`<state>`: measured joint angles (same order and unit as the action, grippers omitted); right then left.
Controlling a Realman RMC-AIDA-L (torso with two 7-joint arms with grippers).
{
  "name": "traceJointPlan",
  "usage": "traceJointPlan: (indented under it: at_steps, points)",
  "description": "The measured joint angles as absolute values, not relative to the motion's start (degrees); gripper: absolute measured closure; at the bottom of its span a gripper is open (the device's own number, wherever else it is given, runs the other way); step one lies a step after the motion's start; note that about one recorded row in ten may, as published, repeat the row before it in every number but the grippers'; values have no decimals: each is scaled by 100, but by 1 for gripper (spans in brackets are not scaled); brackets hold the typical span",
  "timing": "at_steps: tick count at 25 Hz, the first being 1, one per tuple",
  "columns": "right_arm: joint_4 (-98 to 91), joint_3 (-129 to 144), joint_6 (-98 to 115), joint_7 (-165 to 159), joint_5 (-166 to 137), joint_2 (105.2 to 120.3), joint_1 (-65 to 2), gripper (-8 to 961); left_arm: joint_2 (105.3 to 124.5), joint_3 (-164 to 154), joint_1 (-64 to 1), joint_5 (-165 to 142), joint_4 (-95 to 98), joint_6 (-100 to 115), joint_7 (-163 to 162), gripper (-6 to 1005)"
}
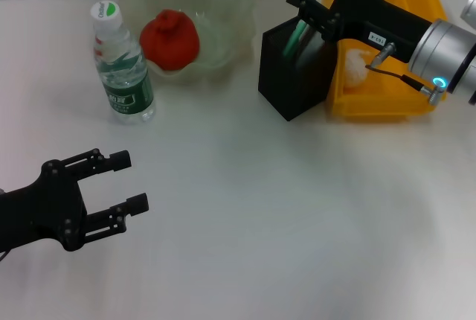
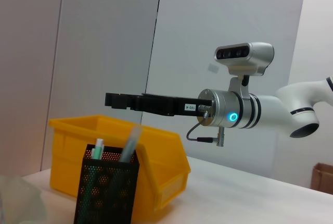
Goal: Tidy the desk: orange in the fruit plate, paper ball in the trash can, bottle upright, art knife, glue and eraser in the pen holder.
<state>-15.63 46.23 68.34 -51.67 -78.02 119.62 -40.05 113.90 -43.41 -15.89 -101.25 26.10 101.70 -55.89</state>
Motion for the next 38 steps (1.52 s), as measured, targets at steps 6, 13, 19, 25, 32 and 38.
traceJointPlan:
  at_steps: [6, 13, 19, 25, 32, 38]
  points:
    - [-1557, 4626, 7166, -5175, -7656, 11962, -3891, 547, 11398, -4368, -1574, -10125, 2610, 10193, -5589, 290]
    - [-2260, 4739, 8581, -6293, -7741, 11865, -3306, 288, 11501, -4395, -1587, -10124, 2602, 10293, -5591, 290]
    - [-3372, 4779, 10243, -6559, -9210, 11791, -2608, 144, 11583, -4484, -1675, -10136, 2586, 10318, -5630, 290]
    - [-3213, 4742, 10339, -6439, -10150, 11745, -2578, 144, 11563, -4595, -1884, -10335, 2512, 10318, -5685, 290]
    - [-2909, 4785, 10008, -6121, -10590, 11804, -2558, 144, 11484, -4608, -1982, -10426, 2514, 10259, -5718, 290]
    - [-2890, 4830, 9918, -6080, -10649, 11811, -2567, 144, 11439, -4615, -2071, -10561, 2501, 10248, -5721, 290]
